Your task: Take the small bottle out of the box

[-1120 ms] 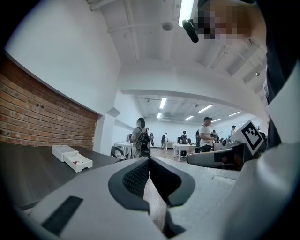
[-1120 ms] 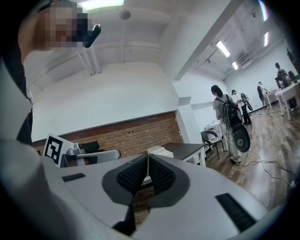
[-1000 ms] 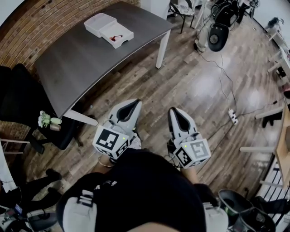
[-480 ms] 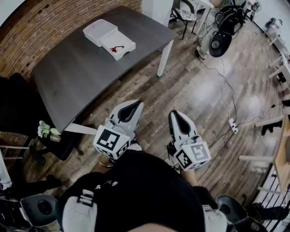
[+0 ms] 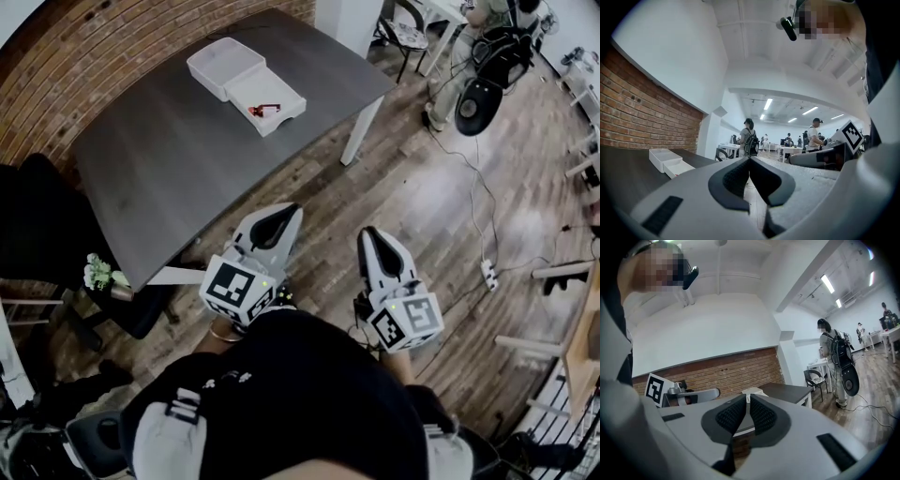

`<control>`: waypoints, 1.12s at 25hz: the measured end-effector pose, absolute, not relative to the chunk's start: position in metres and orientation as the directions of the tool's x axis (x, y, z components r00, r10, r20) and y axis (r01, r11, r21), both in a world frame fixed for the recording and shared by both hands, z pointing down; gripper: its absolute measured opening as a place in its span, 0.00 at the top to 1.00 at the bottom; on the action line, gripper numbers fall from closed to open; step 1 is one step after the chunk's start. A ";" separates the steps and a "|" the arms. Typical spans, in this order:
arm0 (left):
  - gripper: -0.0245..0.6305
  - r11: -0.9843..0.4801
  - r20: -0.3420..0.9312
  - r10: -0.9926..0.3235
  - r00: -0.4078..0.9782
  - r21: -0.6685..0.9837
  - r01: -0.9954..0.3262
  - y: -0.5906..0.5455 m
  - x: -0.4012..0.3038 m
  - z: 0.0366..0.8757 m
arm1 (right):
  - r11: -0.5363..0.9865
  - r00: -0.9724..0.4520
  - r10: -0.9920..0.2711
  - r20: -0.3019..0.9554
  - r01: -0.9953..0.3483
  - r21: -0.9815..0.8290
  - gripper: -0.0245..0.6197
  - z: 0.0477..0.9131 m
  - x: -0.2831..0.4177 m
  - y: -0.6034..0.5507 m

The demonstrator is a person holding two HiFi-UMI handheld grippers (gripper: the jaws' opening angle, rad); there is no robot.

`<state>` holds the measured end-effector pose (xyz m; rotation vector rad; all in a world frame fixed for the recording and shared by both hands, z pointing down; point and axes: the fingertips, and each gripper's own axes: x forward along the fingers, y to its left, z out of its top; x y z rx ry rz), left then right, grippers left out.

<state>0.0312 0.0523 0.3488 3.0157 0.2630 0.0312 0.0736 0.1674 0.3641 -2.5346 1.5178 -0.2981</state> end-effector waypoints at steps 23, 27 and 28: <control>0.96 -0.988 0.016 0.032 0.999 0.150 0.030 -0.070 0.041 0.372 | -0.336 0.319 -0.942 0.106 -0.910 -0.244 0.90 0.379 0.105 0.038; 0.96 -0.989 0.014 -0.015 1.000 0.147 -0.017 -0.090 0.055 0.371 | -0.306 0.289 -0.952 0.102 -0.921 -0.241 0.90 0.379 0.129 0.016; 0.96 -0.989 0.014 -0.028 1.000 0.142 -0.030 -0.096 0.060 0.370 | -0.297 0.281 -0.954 0.101 -0.924 -0.242 0.90 0.378 0.137 0.010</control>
